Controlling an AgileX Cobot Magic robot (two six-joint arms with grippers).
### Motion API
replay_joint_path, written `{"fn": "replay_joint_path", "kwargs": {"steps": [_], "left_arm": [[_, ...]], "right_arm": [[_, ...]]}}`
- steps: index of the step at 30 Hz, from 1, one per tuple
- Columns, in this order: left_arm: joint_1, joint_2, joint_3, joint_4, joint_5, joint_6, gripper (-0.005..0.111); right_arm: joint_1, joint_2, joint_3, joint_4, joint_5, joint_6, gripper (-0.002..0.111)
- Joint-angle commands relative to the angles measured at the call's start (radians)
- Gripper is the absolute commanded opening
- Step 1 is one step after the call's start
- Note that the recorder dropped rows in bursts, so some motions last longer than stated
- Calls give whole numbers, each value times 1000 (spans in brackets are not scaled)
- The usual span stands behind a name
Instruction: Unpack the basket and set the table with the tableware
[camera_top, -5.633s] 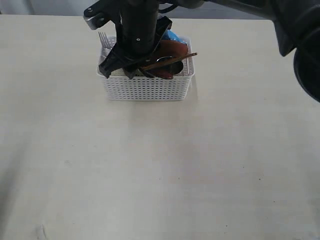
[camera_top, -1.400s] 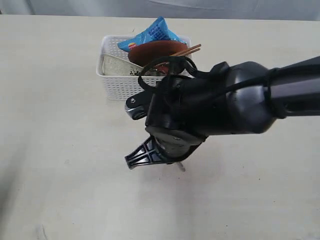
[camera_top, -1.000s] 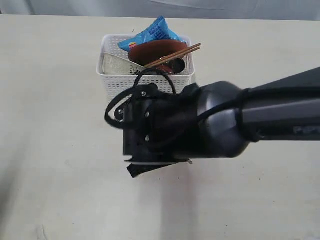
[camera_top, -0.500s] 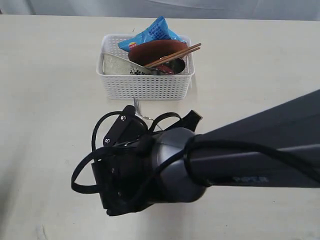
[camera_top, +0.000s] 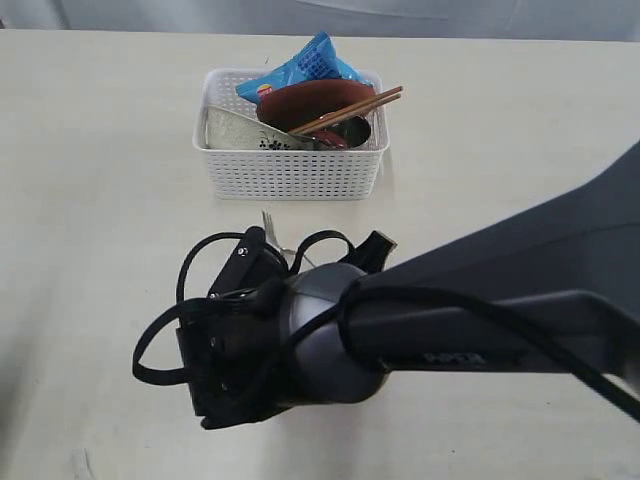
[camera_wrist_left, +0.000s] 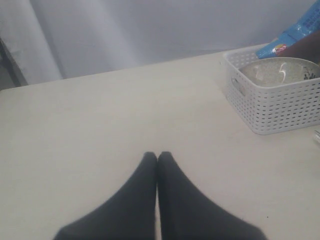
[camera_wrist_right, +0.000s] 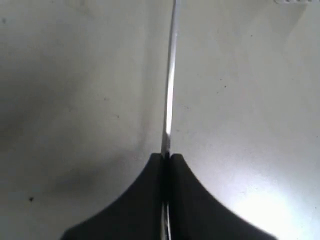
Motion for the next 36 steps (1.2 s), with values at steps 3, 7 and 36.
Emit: {"fn": "replay_joint_path", "kwargs": {"steps": [3,7,36], "left_arm": [[-5,-4,2,6,-11,-1,0],[-5,-4,2,6,-11,-1,0],[-5,-4,2,6,-11,-1,0]], "right_arm": [[0,1,-34,29,3,-62,6],[0,3,-34,29,7,-76,31],[-349,-100,-313,602,-72,-652,36]]}}
